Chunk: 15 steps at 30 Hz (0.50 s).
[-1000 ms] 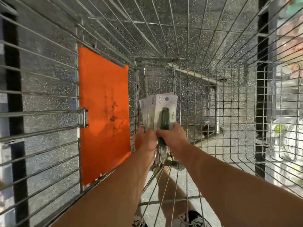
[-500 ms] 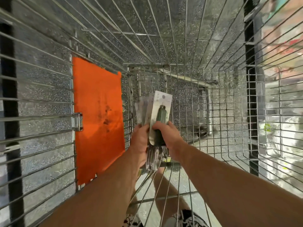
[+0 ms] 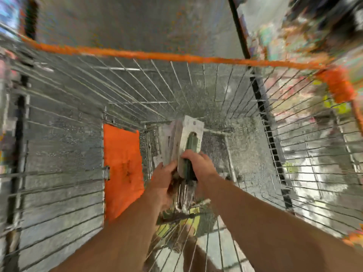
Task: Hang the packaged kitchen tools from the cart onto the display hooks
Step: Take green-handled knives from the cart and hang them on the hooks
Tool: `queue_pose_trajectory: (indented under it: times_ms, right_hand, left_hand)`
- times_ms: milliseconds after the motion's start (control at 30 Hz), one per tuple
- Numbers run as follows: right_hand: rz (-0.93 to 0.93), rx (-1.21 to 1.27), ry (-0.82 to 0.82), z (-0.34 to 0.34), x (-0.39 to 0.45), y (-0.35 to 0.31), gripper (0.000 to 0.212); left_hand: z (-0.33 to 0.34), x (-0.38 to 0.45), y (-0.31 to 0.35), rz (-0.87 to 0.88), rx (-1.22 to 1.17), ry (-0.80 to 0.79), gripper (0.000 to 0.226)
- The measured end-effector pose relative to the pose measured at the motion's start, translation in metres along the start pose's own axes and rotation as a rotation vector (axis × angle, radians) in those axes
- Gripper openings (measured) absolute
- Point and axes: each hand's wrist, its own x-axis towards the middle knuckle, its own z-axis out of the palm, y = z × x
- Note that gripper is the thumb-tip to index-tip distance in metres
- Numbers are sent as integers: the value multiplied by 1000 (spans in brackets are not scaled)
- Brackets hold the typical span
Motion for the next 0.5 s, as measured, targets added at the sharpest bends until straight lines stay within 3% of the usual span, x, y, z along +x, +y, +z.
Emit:
queue_pose_trajectory:
  times_ms: [67,133,200,300,500]
  right_hand:
    - [-40,34,24,-8,-24,-16,79]
    - [-80,66,45,-19,-48,-30,51]
    - [-125,117,65,-29,-65,-39,36]
    - [-207,162,86,-42,-97,-54,41]
    - [-380,305,161,-74,-172,-80,23]
  left_hand:
    - [16,-19,14,-26,32,-111,29]
    - [31,-35,27,-57,51,-217,33]
    - [46,-53,38,-57,87,-263,41]
    - [67,-84,53,-18,162,-337,45]
    - [119,-142,76,36,187,-521,56]
